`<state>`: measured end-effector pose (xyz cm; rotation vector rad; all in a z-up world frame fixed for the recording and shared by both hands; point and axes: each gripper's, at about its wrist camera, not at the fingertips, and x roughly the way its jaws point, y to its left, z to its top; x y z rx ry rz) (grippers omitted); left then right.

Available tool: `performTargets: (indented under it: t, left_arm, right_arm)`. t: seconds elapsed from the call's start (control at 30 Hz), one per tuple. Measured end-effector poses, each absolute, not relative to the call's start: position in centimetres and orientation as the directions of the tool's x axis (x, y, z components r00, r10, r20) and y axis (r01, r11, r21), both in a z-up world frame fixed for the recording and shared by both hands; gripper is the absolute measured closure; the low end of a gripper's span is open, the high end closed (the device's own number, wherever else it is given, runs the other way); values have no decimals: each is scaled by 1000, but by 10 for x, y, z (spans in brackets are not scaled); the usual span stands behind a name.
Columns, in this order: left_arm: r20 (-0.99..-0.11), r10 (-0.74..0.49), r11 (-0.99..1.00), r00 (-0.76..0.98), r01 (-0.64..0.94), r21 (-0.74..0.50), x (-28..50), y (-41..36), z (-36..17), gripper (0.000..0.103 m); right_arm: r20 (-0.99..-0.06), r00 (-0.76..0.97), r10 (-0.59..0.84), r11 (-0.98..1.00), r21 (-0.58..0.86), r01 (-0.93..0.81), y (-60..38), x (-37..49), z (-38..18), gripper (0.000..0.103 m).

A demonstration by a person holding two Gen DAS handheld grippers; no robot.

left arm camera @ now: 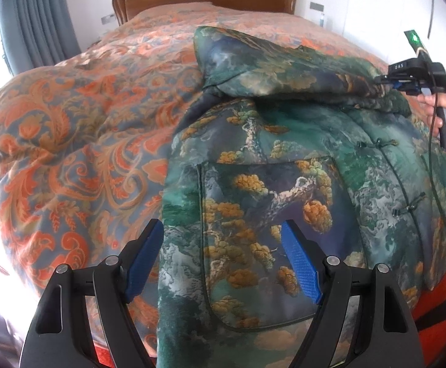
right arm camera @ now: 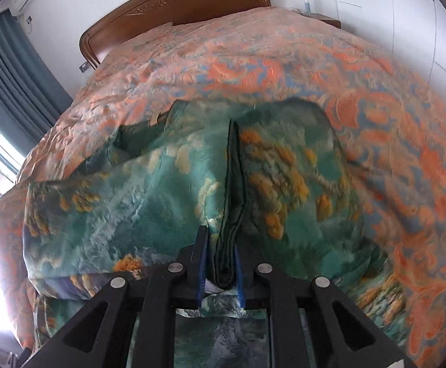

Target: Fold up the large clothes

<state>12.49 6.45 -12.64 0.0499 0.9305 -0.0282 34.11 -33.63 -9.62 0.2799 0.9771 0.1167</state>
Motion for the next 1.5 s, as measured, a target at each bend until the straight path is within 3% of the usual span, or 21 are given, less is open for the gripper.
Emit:
performTargets:
  t: [0.7, 0.9, 0.97, 1.07, 1.2, 1.27, 1.33, 1.5]
  left_arm:
    - [-806, -22, 999, 591, 32, -4, 144, 68, -119, 22]
    - [-767, -56, 998, 639, 33, -46, 196, 74, -85, 22]
    - [-749, -83, 995, 658, 14, -97, 223, 83, -72, 14]
    - [-760, -77, 994, 645, -9, -108, 277, 86, -65, 13]
    - [-789, 14, 999, 614, -32, -8, 335, 70, -84, 14]
    - [-813, 153, 987, 561, -130, 95, 362, 75, -102, 21]
    - [-823, 236, 963, 517, -239, 125, 375, 96, -118, 21]
    - [-844, 338, 917, 417, -348, 196, 378, 135, -153, 20]
  right_arm:
    - [-774, 574, 266, 959, 270, -80, -300, 344, -97, 88]
    - [-782, 565, 265, 960, 271, -75, -296, 349, -105, 88]
    - [-785, 562, 260, 962, 264, -77, -296, 347, -106, 87]
    - [-783, 566, 258, 962, 260, -80, -295, 341, -103, 87]
    - [-772, 568, 286, 954, 285, -93, -290, 334, -100, 87]
    - [-773, 564, 290, 953, 289, -94, -286, 334, -102, 87]
    - [-775, 561, 291, 951, 296, -85, -284, 335, -105, 86]
    - [-763, 531, 369, 918, 389, -80, -270, 342, -112, 82]
